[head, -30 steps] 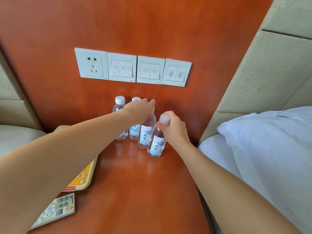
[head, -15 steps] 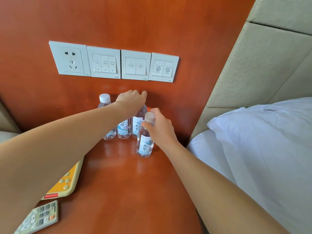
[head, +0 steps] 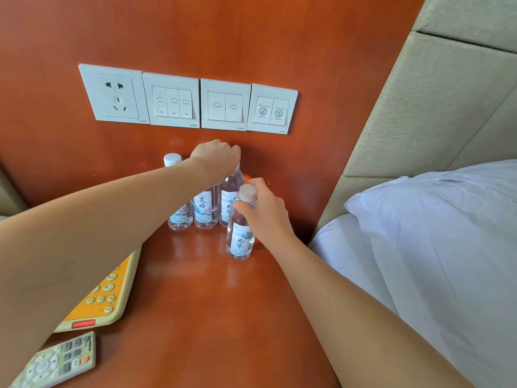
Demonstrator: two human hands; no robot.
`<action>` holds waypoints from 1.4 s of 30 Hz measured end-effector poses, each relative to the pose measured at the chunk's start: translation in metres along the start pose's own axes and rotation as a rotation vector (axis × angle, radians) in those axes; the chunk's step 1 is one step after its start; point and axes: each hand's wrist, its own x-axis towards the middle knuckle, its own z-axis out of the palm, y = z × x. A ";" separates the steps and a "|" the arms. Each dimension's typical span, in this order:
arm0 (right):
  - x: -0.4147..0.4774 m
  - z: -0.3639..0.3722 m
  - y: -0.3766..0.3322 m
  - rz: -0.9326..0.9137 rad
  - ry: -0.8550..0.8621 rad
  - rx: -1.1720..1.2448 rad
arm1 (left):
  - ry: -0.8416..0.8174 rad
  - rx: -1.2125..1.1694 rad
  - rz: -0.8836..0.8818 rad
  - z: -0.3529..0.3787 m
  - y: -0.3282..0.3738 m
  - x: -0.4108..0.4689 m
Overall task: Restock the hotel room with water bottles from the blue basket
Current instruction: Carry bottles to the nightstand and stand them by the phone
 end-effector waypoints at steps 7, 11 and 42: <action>0.001 0.001 0.001 0.005 0.003 0.002 | 0.018 -0.015 0.009 0.002 -0.001 0.003; 0.000 0.001 0.003 -0.011 0.012 0.008 | 0.018 -0.013 0.033 0.004 -0.003 0.002; 0.038 0.072 -0.060 -0.220 -0.074 0.069 | -0.010 -0.526 -0.167 0.047 -0.103 -0.071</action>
